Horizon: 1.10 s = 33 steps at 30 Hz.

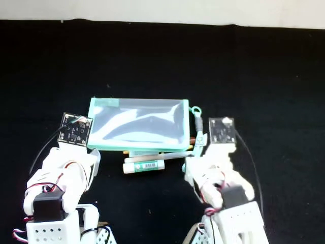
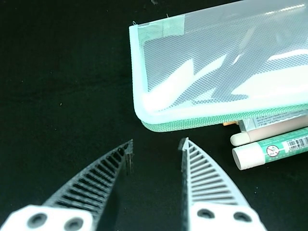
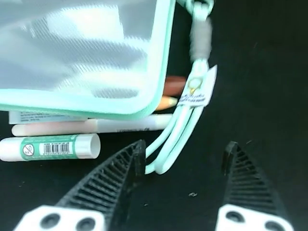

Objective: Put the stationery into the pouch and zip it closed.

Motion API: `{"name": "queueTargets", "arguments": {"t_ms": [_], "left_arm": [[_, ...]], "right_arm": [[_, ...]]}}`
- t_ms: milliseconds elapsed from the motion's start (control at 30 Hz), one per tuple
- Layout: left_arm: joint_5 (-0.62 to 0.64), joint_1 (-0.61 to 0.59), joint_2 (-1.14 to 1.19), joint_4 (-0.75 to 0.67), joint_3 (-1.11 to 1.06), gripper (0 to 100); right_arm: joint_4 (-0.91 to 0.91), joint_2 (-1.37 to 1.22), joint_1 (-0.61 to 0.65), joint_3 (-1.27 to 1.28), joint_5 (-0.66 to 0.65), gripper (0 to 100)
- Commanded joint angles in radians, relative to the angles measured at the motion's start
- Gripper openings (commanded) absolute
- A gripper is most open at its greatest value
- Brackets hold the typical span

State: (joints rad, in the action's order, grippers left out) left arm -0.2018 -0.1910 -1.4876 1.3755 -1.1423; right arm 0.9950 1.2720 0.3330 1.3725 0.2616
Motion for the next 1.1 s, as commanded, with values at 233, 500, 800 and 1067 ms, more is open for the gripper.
{"name": "queueTargets", "arguments": {"t_ms": [233, 500, 800, 1067], "left_arm": [[0.009, -0.012, 0.001, -0.021, -0.053, 18], [0.009, -0.012, -0.001, -0.021, -0.053, 18], [0.009, -0.012, -0.001, -0.021, -0.056, 18], [0.009, -0.012, -0.001, -0.021, -0.059, 18]], "right_arm": [[-0.051, -0.41, 0.053, -0.205, 0.098, 26.2], [-0.058, -0.493, 0.054, -0.205, 0.098, 26.2], [-0.182, -0.513, 0.105, -0.205, 0.1, 26.2], [-0.24, -0.516, 0.14, -0.188, 0.1, 26.2]]}}
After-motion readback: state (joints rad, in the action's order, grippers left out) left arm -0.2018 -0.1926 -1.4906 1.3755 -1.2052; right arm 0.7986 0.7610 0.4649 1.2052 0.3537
